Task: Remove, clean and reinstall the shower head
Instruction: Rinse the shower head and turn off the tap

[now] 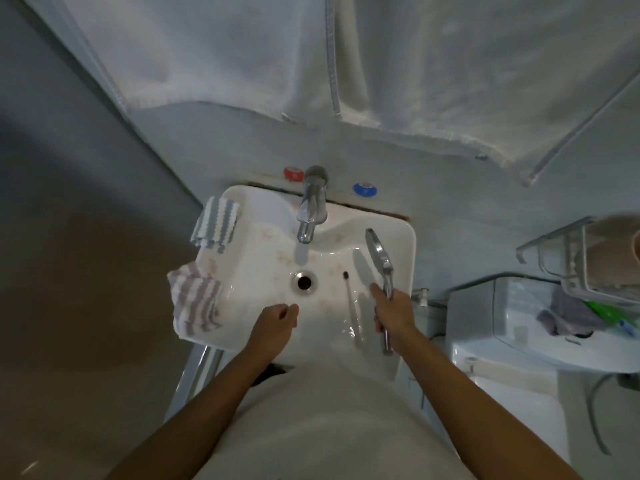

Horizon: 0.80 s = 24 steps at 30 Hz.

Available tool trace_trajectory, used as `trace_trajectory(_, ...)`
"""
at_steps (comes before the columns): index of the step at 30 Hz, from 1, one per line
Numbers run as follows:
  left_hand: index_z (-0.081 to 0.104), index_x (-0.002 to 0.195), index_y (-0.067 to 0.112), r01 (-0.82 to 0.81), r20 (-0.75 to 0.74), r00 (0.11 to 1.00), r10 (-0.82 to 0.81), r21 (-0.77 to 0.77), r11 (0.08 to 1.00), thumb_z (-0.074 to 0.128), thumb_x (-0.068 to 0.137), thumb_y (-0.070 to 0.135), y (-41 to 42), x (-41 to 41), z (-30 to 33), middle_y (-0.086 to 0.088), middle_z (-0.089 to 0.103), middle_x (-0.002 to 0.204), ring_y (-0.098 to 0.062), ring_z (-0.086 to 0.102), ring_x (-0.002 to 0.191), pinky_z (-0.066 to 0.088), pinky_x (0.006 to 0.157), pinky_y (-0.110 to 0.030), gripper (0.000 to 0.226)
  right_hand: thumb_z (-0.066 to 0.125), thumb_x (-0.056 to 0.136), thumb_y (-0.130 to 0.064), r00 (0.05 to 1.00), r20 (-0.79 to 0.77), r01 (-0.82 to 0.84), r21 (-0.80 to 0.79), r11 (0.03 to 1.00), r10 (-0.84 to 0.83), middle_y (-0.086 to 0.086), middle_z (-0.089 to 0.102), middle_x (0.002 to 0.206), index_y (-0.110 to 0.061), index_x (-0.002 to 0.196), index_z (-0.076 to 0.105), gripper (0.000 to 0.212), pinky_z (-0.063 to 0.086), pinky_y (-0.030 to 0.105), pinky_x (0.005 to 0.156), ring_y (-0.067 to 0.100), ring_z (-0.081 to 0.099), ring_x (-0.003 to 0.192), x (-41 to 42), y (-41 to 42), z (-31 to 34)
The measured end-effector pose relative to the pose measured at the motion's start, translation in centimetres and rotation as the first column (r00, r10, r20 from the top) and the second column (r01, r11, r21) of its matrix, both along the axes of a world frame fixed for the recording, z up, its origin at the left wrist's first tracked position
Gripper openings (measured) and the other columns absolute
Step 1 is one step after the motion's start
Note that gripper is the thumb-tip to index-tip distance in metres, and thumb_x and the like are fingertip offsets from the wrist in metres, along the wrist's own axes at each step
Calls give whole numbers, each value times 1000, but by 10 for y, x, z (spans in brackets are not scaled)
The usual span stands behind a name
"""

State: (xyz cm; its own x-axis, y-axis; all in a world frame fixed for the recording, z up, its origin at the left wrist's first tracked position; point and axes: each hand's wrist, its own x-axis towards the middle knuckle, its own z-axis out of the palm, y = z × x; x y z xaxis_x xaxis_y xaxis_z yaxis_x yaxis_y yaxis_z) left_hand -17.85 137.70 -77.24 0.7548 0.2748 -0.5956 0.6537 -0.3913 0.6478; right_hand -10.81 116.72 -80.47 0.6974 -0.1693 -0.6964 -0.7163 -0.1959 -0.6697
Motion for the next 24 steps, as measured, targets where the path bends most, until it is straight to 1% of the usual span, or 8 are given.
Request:
trace_trajectory(2, 45, 55, 15, -45, -18, 999, 45, -13, 999, 49, 95, 23, -7, -7, 0, 2, 43, 53, -12, 39, 50, 30, 52, -26, 41, 60, 95, -30, 999, -48, -11, 6, 1000, 11, 6, 49, 54, -11, 76, 54, 27, 38, 24, 39, 15, 44, 37, 6, -5, -1)
trace_trajectory(4, 45, 55, 15, -65, -32, 997, 65, 0, 998, 48, 95, 22, -15, -14, 1, 1, 43, 53, -12, 39, 51, 31, 52, -26, 41, 62, 92, -24, 997, -52, 54, 26, 998, -53, 4, 48, 54, -10, 77, 55, 22, 36, 21, 35, 13, 42, 36, 12, -8, -2)
trace_trajectory(7, 47, 57, 13, -92, -50, 994, 92, 3, 996, 49, 95, 23, -23, -25, 2, 0, 43, 53, -12, 38, 50, 31, 51, -26, 39, 60, 89, -15, 983, 38, 174, 122, 977, -180, 1, 43, 49, -14, 70, 50, 22, 30, 19, 34, 12, 36, 34, 15, -9, 4)
trace_trajectory(9, 49, 59, 12, -110, -87, 990, 109, -5, 994, 49, 94, 24, -21, -32, 2, -1, 44, 54, -13, 38, 50, 30, 50, -26, 37, 60, 88, -11, 980, 84, 165, 178, 970, -182, 0, 40, 45, -16, 64, 44, 29, 27, 18, 35, 13, 32, 32, 12, -12, 9)
trace_trajectory(12, 49, 58, 13, -153, -123, 981, 148, -27, 988, 51, 92, 24, -11, -31, 1, -2, 41, 54, -15, 34, 49, 27, 50, -27, 36, 61, 88, -10, 981, 142, 113, 152, 982, -135, 2, 40, 47, -16, 64, 45, 29, 27, 19, 35, 13, 32, 34, 2, -22, 11)
trace_trajectory(15, 49, 59, 12, -177, -102, 980, 172, -42, 983, 51, 91, 22, -1, -14, 2, -5, 39, 57, -16, 31, 48, 25, 48, -25, 34, 62, 88, -14, 965, 205, 150, 90, 985, -166, 3, 43, 50, -12, 72, 52, 19, 30, 20, 35, 13, 35, 36, -9, -35, 16)
trace_trajectory(19, 53, 66, 11, -116, -90, 990, 107, -97, 989, 51, 92, 22, 6, 9, 5, -4, 41, 58, -15, 31, 47, 25, 44, -21, 29, 64, 90, -20, 941, 220, 256, 38, 966, -258, 1, 42, 50, -17, 66, 50, 28, 30, 22, 38, 13, 35, 38, -34, -54, 24)
trace_trajectory(24, 56, 68, 11, 61, -60, 996, -71, -159, 985, 51, 93, 20, 10, 27, 10, -2, 44, 56, -14, 33, 44, 27, 43, -21, 27, 61, 94, -23, 883, 176, 447, -25, 894, -436, 5, 37, 56, -18, 70, 41, 32, 25, 23, 40, 14, 30, 41, -87, -74, 30)
